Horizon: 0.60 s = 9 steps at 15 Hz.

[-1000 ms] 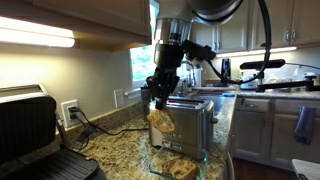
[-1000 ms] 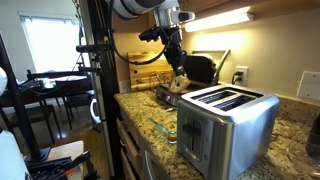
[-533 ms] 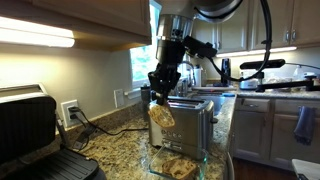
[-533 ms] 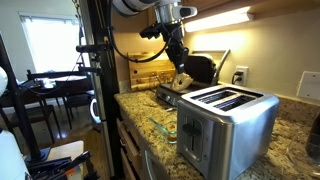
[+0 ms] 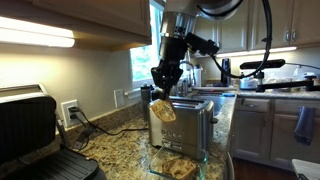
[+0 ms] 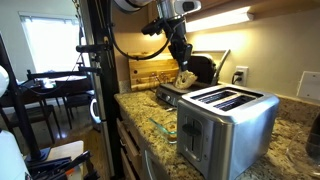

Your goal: Put the slice of bread in the toaster then push down the lever

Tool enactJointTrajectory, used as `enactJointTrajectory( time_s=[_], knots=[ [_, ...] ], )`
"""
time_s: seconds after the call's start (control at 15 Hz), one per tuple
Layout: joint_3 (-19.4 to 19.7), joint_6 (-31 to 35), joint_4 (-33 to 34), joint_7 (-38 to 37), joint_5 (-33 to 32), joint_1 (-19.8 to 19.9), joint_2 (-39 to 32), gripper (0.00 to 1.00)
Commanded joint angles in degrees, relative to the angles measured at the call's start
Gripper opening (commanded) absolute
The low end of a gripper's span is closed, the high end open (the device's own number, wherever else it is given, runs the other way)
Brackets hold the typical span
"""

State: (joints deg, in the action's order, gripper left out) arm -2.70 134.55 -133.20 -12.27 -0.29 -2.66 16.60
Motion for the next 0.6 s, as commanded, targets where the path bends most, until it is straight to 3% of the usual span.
enactJointTrajectory(
  time_s=[0.0, 0.53],
  knots=[
    [0.3, 1.3, -2.1, 0.9, 1.3, 0.8, 3.4, 0.05],
    [0.8, 1.4, -2.0, 0.7, 1.3, 1.6, 5.0, 0.05]
  ],
)
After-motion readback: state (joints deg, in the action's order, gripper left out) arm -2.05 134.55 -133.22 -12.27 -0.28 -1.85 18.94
